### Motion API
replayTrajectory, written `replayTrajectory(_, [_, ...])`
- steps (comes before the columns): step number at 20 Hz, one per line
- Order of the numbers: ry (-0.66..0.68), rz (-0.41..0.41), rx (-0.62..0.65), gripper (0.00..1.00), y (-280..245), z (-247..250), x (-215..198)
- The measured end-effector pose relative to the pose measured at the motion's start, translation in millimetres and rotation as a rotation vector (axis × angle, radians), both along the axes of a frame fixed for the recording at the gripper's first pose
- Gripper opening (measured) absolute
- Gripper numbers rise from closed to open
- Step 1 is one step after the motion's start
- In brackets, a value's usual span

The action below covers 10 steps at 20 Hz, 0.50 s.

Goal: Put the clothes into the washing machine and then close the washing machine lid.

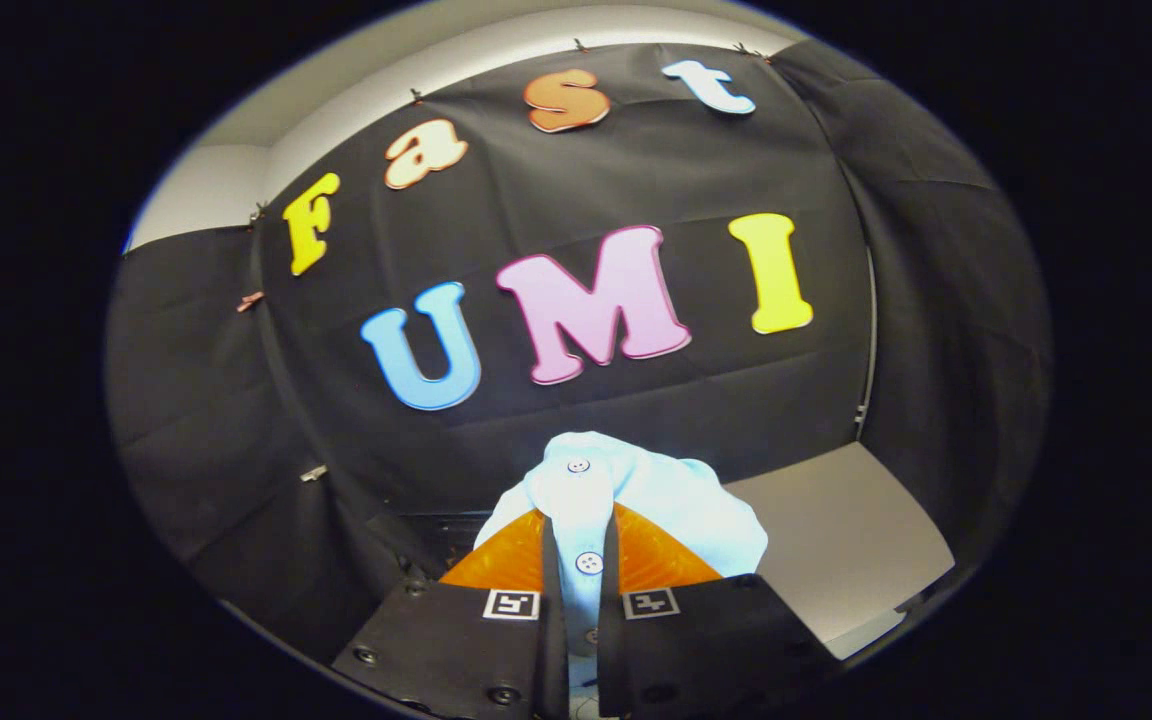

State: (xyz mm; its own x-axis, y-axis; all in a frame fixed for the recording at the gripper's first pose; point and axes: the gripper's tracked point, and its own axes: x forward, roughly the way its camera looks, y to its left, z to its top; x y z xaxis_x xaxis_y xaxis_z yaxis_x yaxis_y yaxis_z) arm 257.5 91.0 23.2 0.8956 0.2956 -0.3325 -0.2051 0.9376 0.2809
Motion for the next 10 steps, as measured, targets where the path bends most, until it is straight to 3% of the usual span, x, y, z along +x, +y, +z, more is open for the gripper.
replayTrajectory(4, [-0.040,0.111,0.032,0.15,77,18,-25])
replayTrajectory(10, [-0.006,0.211,0.082,0.15,181,-3,-46])
